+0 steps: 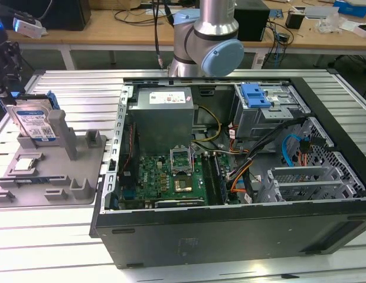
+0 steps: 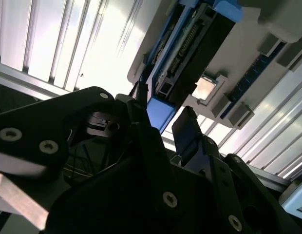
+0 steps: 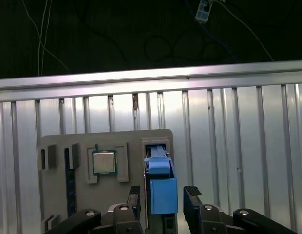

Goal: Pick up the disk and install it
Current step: 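Pick up the disk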

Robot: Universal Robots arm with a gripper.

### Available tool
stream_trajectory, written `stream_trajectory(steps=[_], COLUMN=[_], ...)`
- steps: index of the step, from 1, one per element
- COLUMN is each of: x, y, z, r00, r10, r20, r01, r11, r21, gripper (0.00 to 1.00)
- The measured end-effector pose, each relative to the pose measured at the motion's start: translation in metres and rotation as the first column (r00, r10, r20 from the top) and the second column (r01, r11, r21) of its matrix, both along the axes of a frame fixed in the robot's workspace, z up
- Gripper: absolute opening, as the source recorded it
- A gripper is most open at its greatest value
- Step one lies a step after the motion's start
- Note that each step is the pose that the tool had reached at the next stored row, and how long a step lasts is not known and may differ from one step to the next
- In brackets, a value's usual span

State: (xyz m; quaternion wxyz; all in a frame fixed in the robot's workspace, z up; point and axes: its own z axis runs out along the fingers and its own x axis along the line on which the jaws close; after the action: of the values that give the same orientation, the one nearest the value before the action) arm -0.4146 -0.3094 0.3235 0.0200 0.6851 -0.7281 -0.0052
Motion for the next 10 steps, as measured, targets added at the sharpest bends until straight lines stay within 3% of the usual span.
stream_trajectory(steps=[10], x=[-0.0019], y=[0.0], z=[-0.007], r00=[1.0], r10=[0.004], r20=[0.003], r01=[-0.004], r11=[1.0], r21=[-0.0001], gripper=[0.48])
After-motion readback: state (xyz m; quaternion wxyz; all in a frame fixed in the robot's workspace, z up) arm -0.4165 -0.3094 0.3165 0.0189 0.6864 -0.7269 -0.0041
